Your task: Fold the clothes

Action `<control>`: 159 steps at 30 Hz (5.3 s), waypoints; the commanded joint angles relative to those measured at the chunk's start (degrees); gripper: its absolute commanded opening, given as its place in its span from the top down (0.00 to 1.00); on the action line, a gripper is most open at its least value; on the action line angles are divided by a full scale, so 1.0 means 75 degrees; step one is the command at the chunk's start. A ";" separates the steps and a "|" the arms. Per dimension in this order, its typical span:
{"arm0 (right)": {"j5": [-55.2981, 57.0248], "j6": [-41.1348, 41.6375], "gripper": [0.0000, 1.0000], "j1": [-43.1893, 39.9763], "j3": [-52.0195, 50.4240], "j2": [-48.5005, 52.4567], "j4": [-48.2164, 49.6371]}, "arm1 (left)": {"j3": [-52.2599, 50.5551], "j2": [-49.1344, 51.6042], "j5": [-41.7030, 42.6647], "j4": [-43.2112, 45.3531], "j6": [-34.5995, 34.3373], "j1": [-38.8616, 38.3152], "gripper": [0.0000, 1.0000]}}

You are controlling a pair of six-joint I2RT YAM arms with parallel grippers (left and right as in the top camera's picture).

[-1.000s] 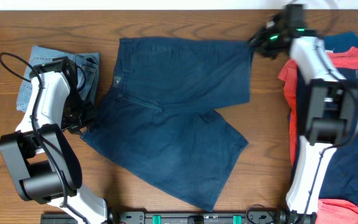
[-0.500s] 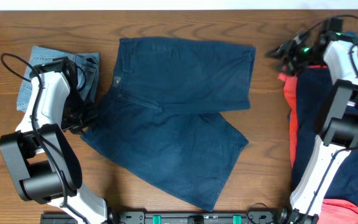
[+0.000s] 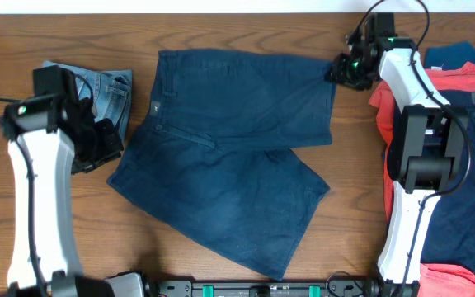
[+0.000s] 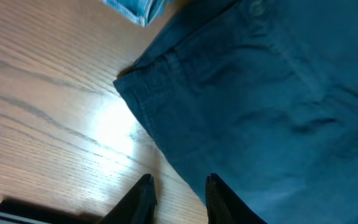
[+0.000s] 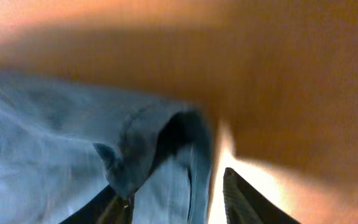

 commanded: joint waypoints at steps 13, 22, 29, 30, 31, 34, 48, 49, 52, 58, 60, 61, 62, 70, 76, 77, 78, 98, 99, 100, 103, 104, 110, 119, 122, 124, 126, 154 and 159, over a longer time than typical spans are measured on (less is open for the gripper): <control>-0.1148 -0.0256 0.51 0.0041 0.0032 -0.0105 0.1110 | 0.0125 -0.0691 0.0137 0.0035 0.0085 0.0020 0.64; -0.0029 0.0198 0.98 0.0015 0.0029 -0.0087 0.1888 | 0.0125 -0.0691 0.0137 0.0044 0.0085 0.0020 0.64; 0.0175 0.0729 0.46 -0.0300 0.0038 -0.0192 0.2296 | 0.0125 -0.0691 0.0134 0.0041 0.0085 0.0020 0.63; 0.0003 0.0726 0.37 -0.0356 0.0038 -0.0268 0.2139 | 0.0125 -0.0691 0.0134 0.0041 0.0085 0.0020 0.62; -0.0181 0.0726 0.33 -0.0402 0.0038 -0.0350 0.1964 | 0.0125 -0.0691 0.0134 0.0041 0.0085 0.0020 0.59; -0.1207 0.0507 0.41 -0.0510 0.0038 -0.0667 0.0880 | 0.0125 -0.0691 0.0134 0.0044 0.0085 0.0020 0.57; 0.0956 0.0466 0.48 0.0595 -0.0965 -0.0676 -0.3663 | 0.0125 -0.0691 0.0134 0.0044 0.0085 0.0020 0.52; 0.0956 0.0533 0.51 0.0664 -0.1154 -0.0676 -0.3532 | 0.0125 -0.0691 0.0134 0.0044 0.0085 0.0020 0.52; 0.0953 0.0787 0.64 0.0796 -0.1737 -0.0676 -0.3142 | 0.0125 -0.0691 0.0137 0.0041 0.0085 0.0020 0.52; 0.1201 0.0927 0.98 0.0766 -0.2229 -0.0682 -0.2372 | 0.0125 -0.0691 0.0134 0.0044 0.0085 0.0020 0.52; 0.1682 0.0927 0.99 0.0600 -0.2002 -0.0708 -0.2340 | 0.0125 -0.0691 0.0134 0.0047 0.0085 0.0020 0.52; 0.1938 0.0930 0.99 0.0510 -0.1848 -0.0711 -0.2375 | 0.0125 -0.0691 0.0137 0.0050 0.0085 0.0020 0.52; 0.2180 0.0933 0.99 0.0414 -0.1682 -0.0714 -0.2419 | 0.0125 -0.0691 0.0137 0.0050 0.0085 0.0020 0.52; 0.1574 0.0428 0.73 -0.0452 0.0023 -0.0801 -0.2567 | 0.0125 -0.0691 0.0137 0.0114 0.0085 0.0020 0.51; -0.1043 -0.0629 0.57 -0.0335 0.0417 -0.1172 -0.3264 | 0.0122 -0.0691 0.0192 0.0236 0.0085 0.0020 0.45; -0.1157 -0.0627 0.59 -0.0245 0.0414 -0.1177 -0.3448 | 0.0119 -0.0691 0.0189 0.0251 0.0082 0.0020 0.44; -0.1166 -0.0627 0.60 -0.0117 0.0402 -0.1177 -0.3666 | 0.0119 -0.0691 0.0192 0.0254 0.0082 0.0020 0.45; 0.3538 0.0466 0.96 0.2888 -0.2920 -0.1163 -0.1329 | 0.0119 -0.0691 0.0189 0.0248 0.0085 0.0020 0.44; 0.4028 0.0600 0.99 0.2806 -0.3016 -0.1163 -0.1300 | 0.0119 -0.0691 0.0189 0.0251 0.0085 0.0020 0.44; 0.4345 0.0659 0.99 0.2713 -0.3031 -0.1163 -0.1300 | 0.0119 -0.0691 0.0189 0.0251 0.0082 0.0020 0.44; 0.5202 0.0667 0.99 0.2279 -0.2929 -0.1166 -0.1055 | 0.0119 -0.0691 0.0192 0.0248 0.0082 0.0020 0.44; 0.5435 0.0667 0.99 0.2087 -0.2827 -0.1166 -0.0892 | 0.0119 -0.0691 0.0192 0.0248 0.0082 0.0017 0.44; 0.3879 -0.0691 0.85 0.1297 -0.2092 -0.1166 0.0268 | 0.0117 -0.0691 0.0192 0.0254 0.0082 0.0017 0.44; 0.1769 -0.1172 0.49 0.1000 -0.0146 -0.1504 -0.1760 | -0.0408 -0.0691 0.0466 0.0248 0.0087 0.0017 0.36; 0.1443 -0.1172 0.48 0.0988 0.0143 -0.1833 -0.2381 | -0.1000 -0.0688 0.0906 0.0312 0.0087 0.0017 0.35; 0.1139 -0.1172 0.47 0.0988 0.0166 -0.2098 -0.2620 | -0.1475 -0.0688 0.1102 0.0493 0.0087 0.0017 0.35; 0.0714 -0.1172 0.48 0.0988 0.0166 -0.2404 -0.2882 | -0.2101 -0.0688 0.1192 0.0886 0.0085 0.0017 0.35; -0.0134 -0.0006 0.81 0.1670 -0.3815 -0.3045 -0.2967 | -0.5050 0.0685 0.2381 0.4549 0.0111 -0.0746 0.50; 0.0122 0.0740 0.89 0.1673 -0.4983 -0.3045 -0.2157 | -0.5050 0.0688 0.2294 0.4634 0.0117 -0.0749 0.50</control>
